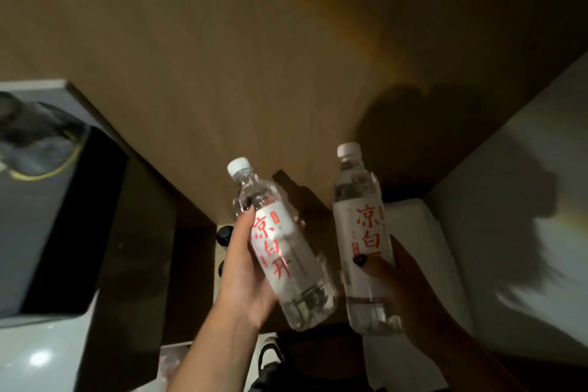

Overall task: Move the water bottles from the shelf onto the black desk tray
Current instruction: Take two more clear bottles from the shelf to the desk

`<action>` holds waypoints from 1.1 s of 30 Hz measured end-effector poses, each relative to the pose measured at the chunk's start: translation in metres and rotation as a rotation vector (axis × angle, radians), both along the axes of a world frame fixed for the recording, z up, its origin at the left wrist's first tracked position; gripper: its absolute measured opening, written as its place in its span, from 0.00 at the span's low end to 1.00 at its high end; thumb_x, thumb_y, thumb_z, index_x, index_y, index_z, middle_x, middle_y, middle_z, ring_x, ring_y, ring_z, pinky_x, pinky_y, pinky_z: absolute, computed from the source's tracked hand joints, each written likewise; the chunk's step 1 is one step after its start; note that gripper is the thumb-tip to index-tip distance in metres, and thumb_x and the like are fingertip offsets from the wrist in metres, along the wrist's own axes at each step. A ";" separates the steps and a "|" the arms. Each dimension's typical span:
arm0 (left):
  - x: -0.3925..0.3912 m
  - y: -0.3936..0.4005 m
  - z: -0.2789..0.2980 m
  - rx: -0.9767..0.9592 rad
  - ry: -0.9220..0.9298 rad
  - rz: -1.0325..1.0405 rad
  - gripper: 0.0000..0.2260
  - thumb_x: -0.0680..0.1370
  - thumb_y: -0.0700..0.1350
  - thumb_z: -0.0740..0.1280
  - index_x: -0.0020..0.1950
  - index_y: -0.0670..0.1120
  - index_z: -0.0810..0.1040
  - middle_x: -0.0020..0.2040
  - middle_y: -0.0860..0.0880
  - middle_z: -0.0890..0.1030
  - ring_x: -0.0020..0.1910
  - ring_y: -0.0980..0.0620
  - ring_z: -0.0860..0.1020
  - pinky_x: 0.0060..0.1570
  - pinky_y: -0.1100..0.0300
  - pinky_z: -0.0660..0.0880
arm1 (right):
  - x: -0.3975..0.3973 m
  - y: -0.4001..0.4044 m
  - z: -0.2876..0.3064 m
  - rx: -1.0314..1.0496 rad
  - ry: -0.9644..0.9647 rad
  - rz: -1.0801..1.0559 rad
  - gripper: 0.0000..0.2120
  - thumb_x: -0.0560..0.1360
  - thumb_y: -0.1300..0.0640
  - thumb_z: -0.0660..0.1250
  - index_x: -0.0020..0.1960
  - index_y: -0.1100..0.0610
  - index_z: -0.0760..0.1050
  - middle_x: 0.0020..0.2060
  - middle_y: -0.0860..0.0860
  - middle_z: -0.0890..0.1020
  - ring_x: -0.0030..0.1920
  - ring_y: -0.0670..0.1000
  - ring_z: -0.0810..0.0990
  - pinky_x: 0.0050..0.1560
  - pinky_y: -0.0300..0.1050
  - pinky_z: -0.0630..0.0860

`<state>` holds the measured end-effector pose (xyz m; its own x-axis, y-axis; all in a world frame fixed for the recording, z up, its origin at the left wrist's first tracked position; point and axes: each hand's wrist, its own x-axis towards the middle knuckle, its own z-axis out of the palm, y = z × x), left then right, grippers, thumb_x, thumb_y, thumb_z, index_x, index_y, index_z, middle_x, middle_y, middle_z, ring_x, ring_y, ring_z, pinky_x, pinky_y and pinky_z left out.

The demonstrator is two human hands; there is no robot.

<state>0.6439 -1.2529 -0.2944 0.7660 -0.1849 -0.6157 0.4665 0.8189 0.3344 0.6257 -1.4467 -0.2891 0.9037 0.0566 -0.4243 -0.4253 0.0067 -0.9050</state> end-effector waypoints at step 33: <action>-0.194 0.056 0.073 0.818 -0.086 0.049 0.35 0.53 0.45 0.77 0.60 0.55 0.74 0.53 0.41 0.81 0.52 0.41 0.82 0.51 0.37 0.79 | -0.092 0.084 0.074 -0.185 0.032 0.545 0.23 0.69 0.62 0.74 0.59 0.51 0.68 0.48 0.50 0.78 0.48 0.48 0.78 0.44 0.38 0.76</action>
